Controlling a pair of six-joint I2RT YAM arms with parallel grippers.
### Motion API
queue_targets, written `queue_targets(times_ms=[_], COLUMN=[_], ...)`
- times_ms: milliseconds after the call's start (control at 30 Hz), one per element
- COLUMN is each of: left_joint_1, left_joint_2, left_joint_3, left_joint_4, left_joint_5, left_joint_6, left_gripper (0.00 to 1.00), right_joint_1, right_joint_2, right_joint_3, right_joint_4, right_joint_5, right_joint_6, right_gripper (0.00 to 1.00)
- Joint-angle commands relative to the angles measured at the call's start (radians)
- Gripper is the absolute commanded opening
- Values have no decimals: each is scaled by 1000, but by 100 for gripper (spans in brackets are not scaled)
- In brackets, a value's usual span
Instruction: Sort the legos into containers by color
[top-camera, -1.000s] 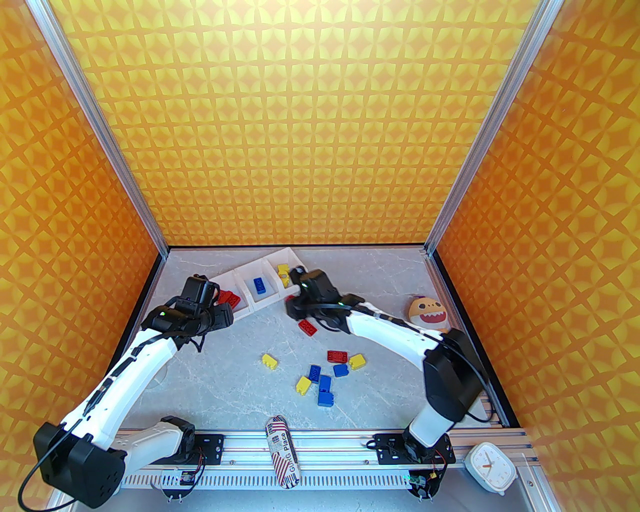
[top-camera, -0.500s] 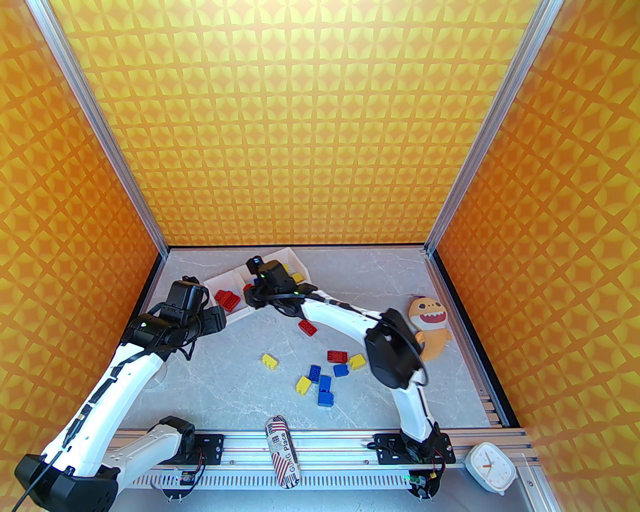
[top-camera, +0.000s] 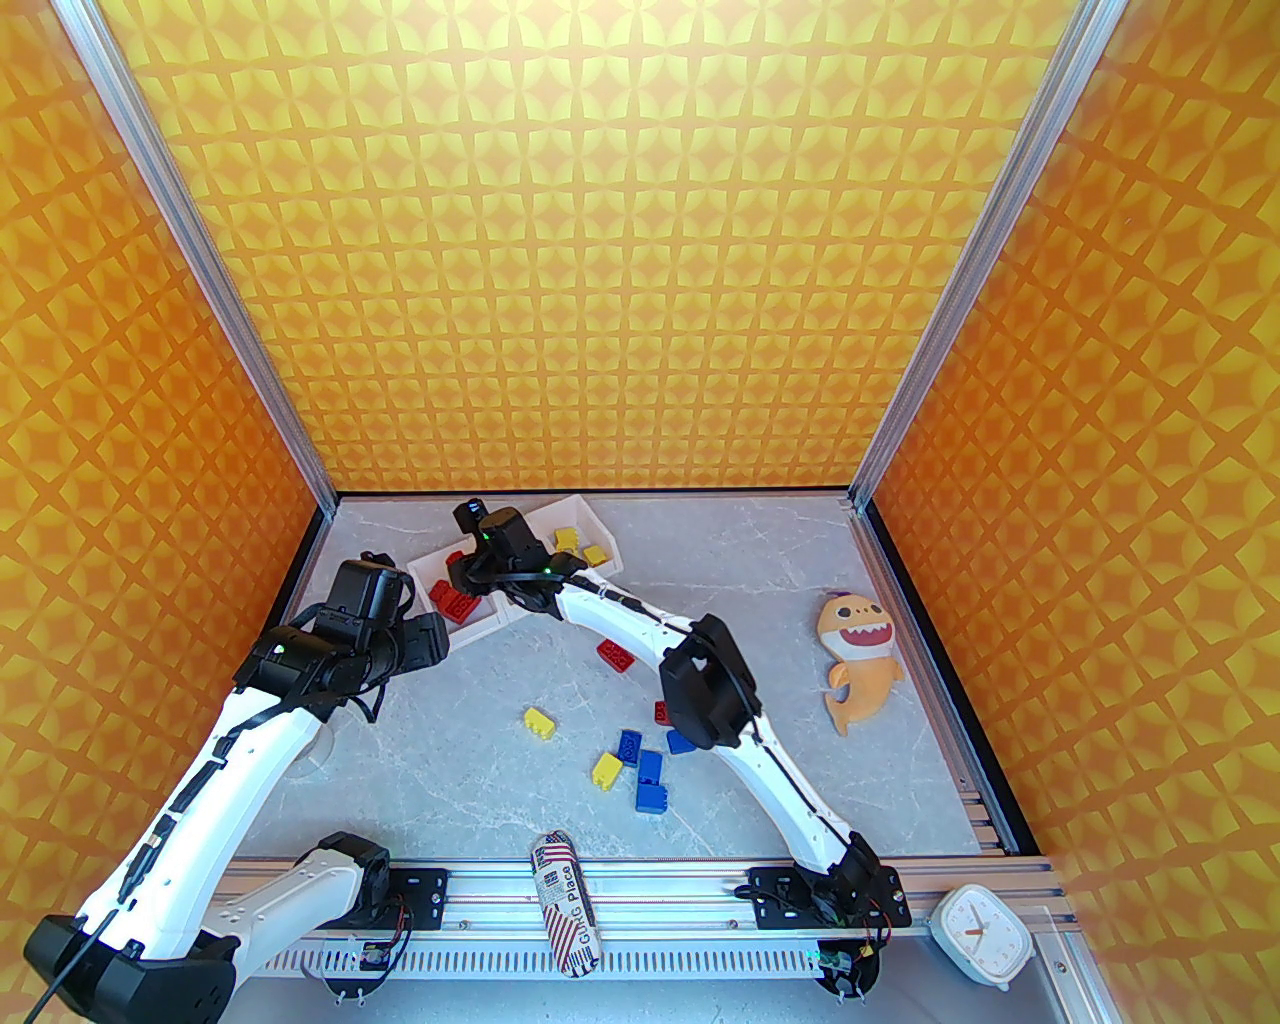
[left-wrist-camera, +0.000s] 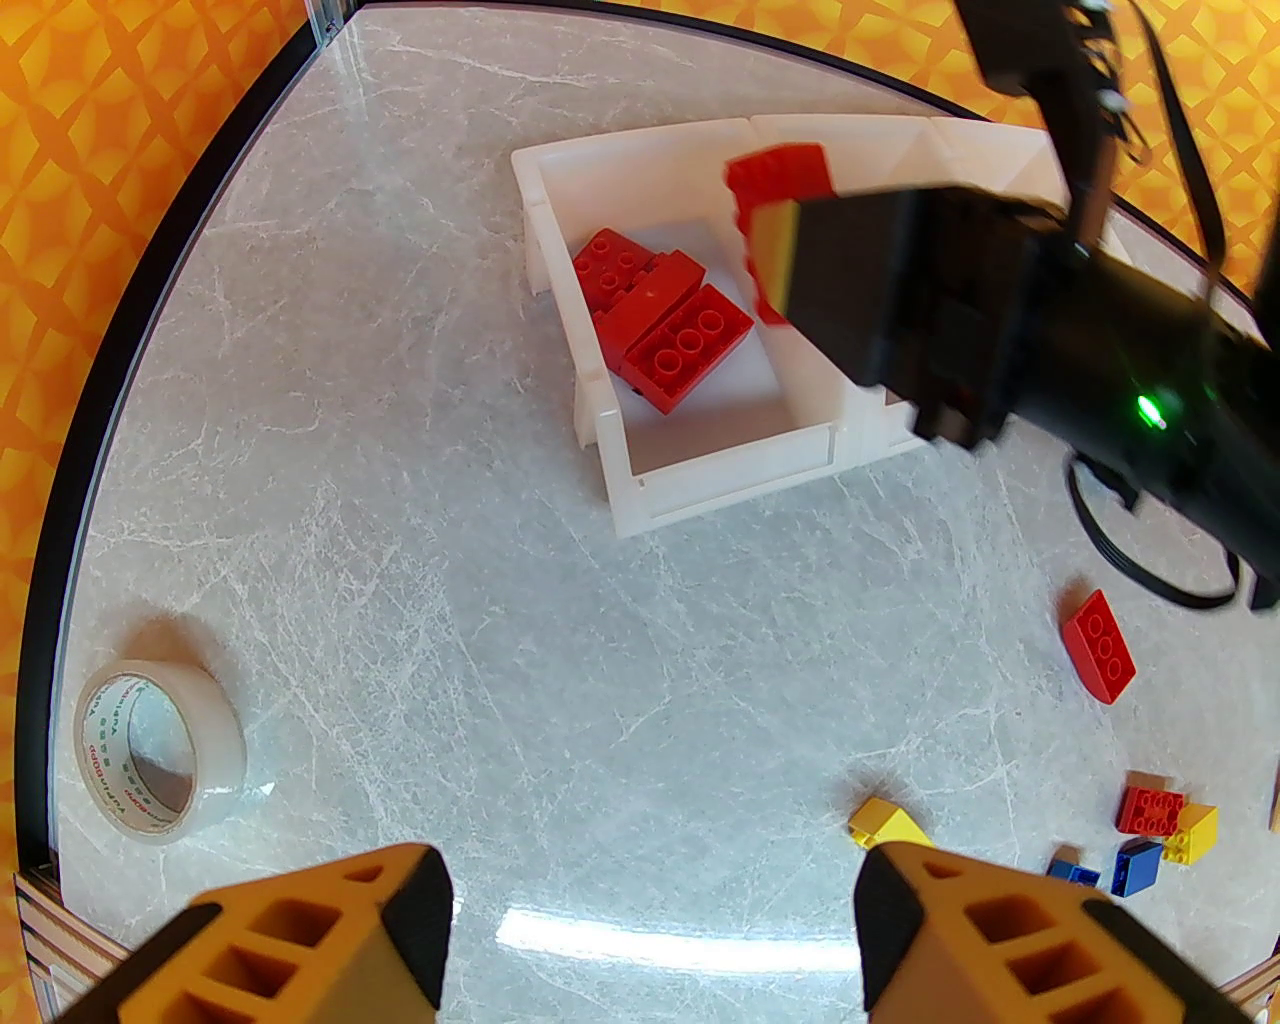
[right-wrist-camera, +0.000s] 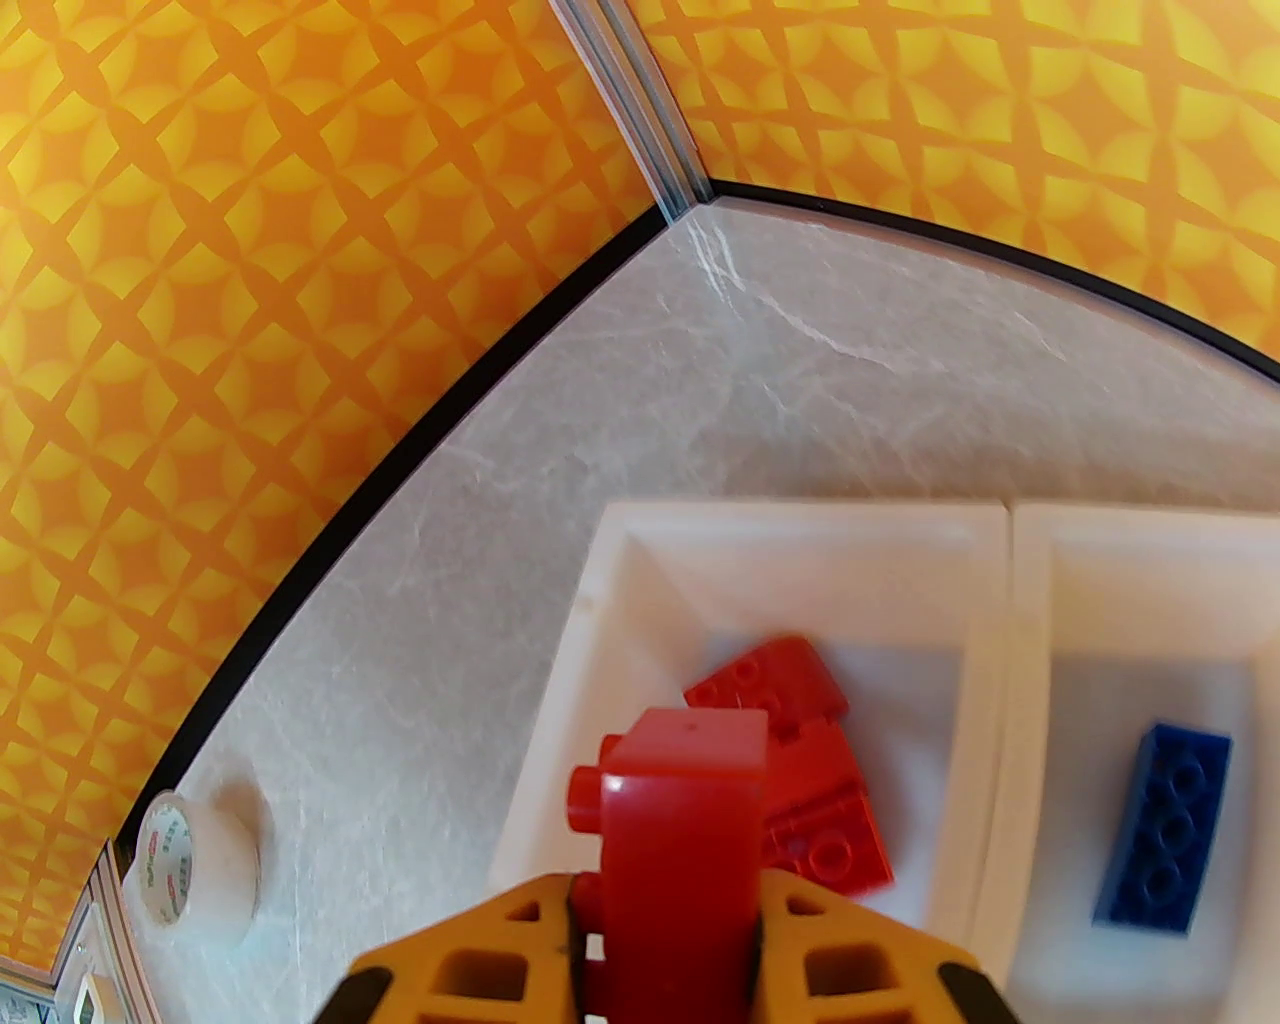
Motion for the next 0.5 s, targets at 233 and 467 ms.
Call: queue_targets(times_ms=[233, 467], left_joint_1=[3, 2], left_joint_2=[-16, -27], left_joint_3=[18, -3], left_joint_4=[-24, -18], left_joint_5=[16, 17], left_joint_6=[-5, -6], left_gripper=[75, 79], right_joint_1=[4, 3], right_joint_2=[44, -151], right_joint_3=[124, -95], right_joint_4=[-103, -62], right_joint_5=[19, 92], right_joint_6=[-14, -45], right_gripper=[57, 58])
